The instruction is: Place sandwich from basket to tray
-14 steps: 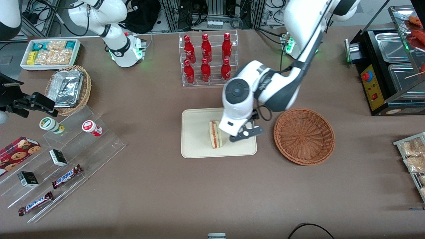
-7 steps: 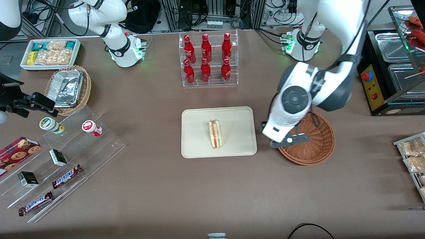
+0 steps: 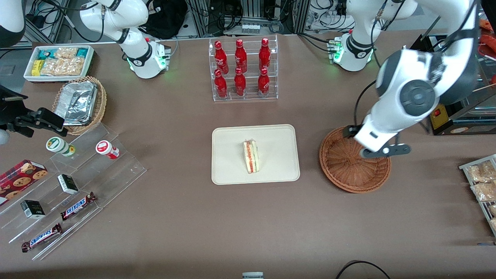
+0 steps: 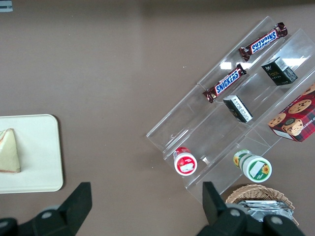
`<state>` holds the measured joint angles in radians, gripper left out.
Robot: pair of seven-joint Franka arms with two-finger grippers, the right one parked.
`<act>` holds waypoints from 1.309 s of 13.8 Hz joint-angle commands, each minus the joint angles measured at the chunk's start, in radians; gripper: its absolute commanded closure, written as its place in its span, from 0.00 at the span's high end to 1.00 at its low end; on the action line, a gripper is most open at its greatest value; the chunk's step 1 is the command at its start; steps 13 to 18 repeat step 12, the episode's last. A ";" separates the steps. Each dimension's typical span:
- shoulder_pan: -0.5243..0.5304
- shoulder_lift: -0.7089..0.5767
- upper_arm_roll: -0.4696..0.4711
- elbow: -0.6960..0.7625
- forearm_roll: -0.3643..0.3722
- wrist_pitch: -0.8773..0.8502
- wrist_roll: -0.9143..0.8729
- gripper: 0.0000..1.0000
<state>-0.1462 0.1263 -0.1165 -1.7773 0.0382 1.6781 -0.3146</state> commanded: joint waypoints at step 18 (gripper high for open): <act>0.142 -0.168 0.078 0.116 -0.024 -0.287 0.312 1.00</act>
